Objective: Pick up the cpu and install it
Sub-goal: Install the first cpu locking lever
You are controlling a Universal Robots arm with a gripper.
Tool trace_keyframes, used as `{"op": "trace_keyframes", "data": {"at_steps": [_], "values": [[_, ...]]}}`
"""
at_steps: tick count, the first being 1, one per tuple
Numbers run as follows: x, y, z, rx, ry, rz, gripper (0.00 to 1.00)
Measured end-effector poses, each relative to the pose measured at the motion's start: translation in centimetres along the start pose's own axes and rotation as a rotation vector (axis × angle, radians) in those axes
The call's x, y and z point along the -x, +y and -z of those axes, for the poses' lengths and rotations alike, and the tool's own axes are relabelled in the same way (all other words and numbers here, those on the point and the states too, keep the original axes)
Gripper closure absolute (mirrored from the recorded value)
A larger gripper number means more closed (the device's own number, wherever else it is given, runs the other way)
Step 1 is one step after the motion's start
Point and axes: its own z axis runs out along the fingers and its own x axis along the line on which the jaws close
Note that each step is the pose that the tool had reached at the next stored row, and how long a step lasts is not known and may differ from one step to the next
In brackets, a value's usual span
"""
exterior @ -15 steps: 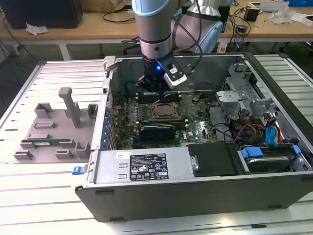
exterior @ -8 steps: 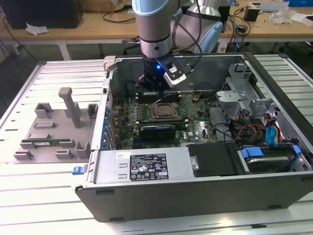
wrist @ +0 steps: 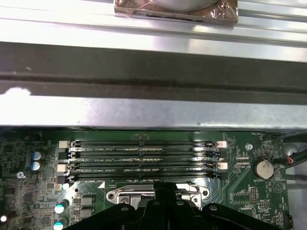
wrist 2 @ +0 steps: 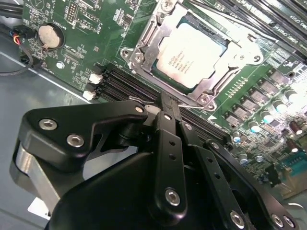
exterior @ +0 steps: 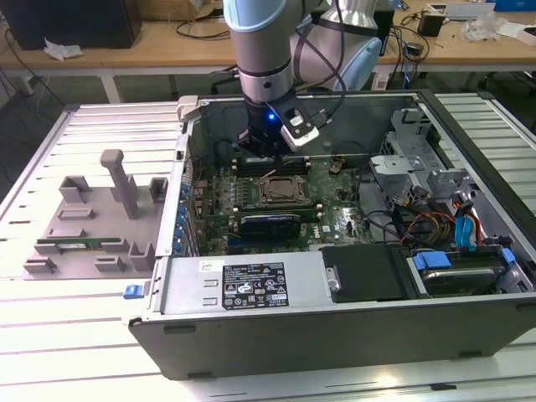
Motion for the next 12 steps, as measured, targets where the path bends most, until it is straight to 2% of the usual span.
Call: {"op": "trace_keyframes", "data": {"at_steps": [2,3,9,12], "values": [[-0.03,0.07,-0.20,0.0002,-0.0132,0.002,0.89],[-0.04,0.10,-0.26,0.0001,-0.0173,0.002,0.89],[-0.73,0.32,-0.42,0.0003,-0.0279,0.003,0.89],[-0.78,0.34,-0.54,0.0000,-0.0309,0.004,0.89]]}}
